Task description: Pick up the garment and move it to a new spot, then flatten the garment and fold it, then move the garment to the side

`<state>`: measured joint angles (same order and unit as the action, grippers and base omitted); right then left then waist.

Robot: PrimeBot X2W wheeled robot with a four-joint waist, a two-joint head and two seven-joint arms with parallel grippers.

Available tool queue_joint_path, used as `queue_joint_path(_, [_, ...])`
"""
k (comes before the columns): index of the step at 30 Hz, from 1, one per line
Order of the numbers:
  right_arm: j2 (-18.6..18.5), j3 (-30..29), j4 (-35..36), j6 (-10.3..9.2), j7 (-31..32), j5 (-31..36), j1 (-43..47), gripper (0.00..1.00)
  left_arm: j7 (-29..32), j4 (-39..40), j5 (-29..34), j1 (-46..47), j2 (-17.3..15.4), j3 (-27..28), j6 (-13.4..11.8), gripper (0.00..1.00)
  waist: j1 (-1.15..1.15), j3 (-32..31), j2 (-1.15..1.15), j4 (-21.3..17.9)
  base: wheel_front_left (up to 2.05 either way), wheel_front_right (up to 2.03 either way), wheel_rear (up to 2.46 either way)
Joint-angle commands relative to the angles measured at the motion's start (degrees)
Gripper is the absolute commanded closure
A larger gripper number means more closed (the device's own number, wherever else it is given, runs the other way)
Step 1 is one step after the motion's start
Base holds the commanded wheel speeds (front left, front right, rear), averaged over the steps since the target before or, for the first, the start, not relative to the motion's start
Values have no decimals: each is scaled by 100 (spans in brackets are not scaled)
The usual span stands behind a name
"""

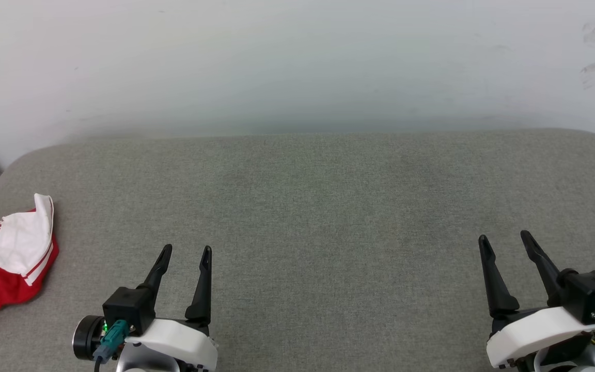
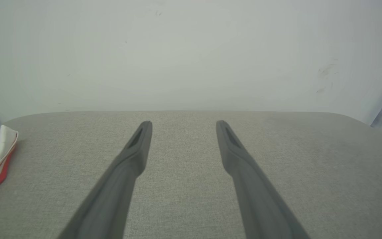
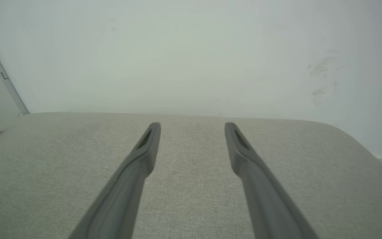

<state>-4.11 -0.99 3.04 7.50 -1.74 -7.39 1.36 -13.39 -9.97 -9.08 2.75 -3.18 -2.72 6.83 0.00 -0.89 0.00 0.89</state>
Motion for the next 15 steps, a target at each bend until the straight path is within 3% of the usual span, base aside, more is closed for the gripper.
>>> queue_joint_path(1, [24,-7,48,-2,-25,103,31,0,-51,0,106,-13,-9,-3,-9,0,0,1,0,4,0,0,0])
queue_joint_path(15, [86,-82,82,-2,-78,425,87,0,-191,-55,396,15,17,-25,26,0,0,0,0,94,0,0,0])
